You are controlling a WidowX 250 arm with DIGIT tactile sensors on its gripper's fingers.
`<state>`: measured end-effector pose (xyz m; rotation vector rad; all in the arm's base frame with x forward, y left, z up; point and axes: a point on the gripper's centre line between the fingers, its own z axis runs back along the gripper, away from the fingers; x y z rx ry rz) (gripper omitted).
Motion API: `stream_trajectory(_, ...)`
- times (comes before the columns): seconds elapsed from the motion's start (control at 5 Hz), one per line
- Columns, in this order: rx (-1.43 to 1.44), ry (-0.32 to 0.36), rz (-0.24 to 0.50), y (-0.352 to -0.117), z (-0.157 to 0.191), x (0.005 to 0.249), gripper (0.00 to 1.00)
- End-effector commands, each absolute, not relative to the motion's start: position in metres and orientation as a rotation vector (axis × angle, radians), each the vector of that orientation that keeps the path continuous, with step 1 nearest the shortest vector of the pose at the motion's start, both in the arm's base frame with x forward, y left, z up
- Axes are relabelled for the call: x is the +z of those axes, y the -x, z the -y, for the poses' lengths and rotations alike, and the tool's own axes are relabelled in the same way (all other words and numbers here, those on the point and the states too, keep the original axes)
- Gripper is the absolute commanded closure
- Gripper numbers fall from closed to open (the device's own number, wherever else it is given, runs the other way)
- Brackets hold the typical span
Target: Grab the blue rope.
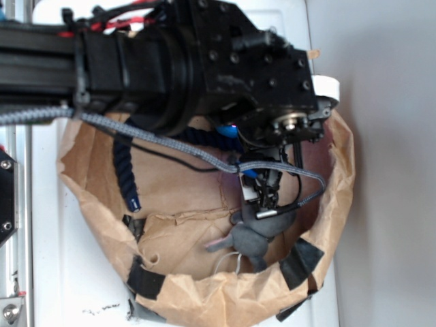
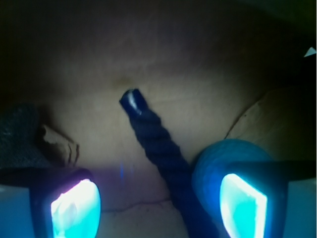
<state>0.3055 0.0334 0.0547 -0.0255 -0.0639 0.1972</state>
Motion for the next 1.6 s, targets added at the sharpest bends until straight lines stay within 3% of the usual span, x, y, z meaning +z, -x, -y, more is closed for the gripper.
stream_trajectory(0.0,0.200,0.085,0.094,-0.282,-0.061,0.088,0.00)
stream_trajectory(0.4,0.189,0.107,0.051,-0.263,-0.070,0.112,0.00)
stream_trajectory(1.0,0.166,0.041,0.148,-0.217,-0.062,0.074,0.00)
stream_trajectory(1.4,0.177,0.016,0.128,-0.227,-0.065,0.054,0.00)
